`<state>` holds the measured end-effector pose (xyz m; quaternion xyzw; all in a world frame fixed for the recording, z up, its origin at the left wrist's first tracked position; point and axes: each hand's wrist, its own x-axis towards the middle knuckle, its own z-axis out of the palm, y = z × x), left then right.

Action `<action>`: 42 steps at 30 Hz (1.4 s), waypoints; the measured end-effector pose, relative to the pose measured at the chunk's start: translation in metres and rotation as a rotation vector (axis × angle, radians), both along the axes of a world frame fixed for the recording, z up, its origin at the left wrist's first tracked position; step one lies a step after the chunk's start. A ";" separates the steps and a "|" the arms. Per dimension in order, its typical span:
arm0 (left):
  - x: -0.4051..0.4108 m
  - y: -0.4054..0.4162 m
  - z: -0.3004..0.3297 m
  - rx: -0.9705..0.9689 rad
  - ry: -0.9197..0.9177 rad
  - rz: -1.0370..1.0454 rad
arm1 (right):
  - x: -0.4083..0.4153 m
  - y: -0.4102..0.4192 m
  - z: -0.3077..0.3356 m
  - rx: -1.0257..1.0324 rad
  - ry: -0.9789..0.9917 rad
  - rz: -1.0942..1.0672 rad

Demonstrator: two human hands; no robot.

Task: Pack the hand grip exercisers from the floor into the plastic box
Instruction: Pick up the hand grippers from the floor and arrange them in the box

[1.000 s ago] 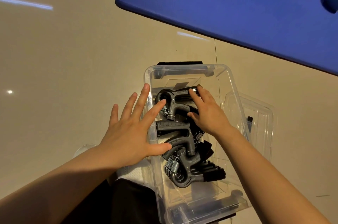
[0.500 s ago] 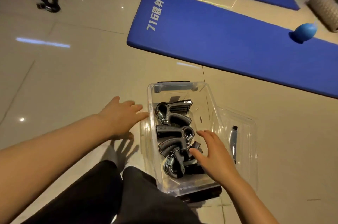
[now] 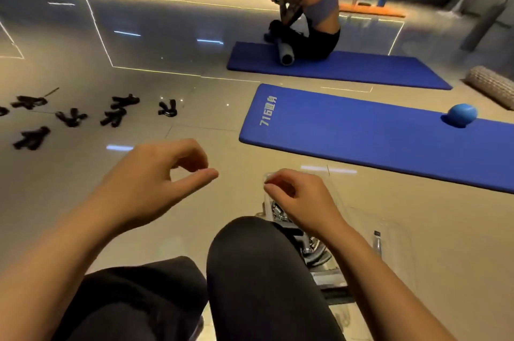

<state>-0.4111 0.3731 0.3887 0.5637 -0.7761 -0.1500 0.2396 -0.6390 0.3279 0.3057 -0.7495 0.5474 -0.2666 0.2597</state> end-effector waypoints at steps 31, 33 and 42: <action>0.390 -0.046 -0.049 0.122 0.236 0.674 | 0.428 -0.108 0.011 -0.032 0.376 0.560; 0.405 -0.064 -0.049 0.124 0.212 0.670 | 0.432 -0.120 0.032 -0.024 0.440 0.543; 0.439 -0.157 -0.062 0.230 0.058 0.546 | 0.442 -0.170 0.071 0.074 0.490 0.391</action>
